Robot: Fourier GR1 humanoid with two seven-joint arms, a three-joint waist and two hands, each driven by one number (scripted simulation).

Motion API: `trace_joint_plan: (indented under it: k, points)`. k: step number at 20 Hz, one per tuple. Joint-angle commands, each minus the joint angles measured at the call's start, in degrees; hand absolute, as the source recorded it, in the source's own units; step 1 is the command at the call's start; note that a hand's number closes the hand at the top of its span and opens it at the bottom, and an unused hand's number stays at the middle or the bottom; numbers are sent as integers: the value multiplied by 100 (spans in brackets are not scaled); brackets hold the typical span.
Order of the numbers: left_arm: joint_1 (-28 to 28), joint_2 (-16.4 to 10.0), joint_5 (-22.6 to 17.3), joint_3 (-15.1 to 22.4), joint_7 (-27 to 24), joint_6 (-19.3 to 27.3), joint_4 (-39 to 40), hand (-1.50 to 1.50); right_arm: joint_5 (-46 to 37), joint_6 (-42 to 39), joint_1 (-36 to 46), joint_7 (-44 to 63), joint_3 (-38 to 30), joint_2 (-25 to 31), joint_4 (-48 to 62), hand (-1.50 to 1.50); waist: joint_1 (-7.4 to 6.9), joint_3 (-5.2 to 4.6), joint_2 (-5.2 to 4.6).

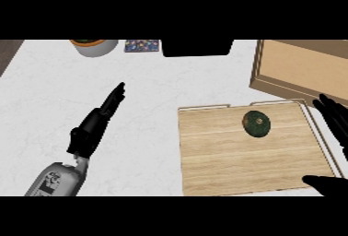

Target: Pick the squash from the tray and place it in the cardboard box

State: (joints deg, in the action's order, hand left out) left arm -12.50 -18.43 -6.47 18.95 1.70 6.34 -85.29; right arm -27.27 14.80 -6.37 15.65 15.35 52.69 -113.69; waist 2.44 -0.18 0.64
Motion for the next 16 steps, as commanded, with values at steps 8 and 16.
trace_joint_plan:
  k: [8, 16]
  points:
    - [-575, 170, 66, -148, 295, -315, 255, 0, 1675, -2357, 404, 2460, -529, 569, -1769, -150, -217, 10, -78]
    - [-514, 338, 260, -335, 486, -466, -61, 0, 680, -2403, 1216, 2779, 338, -893, -887, -150, -283, 18, -75]
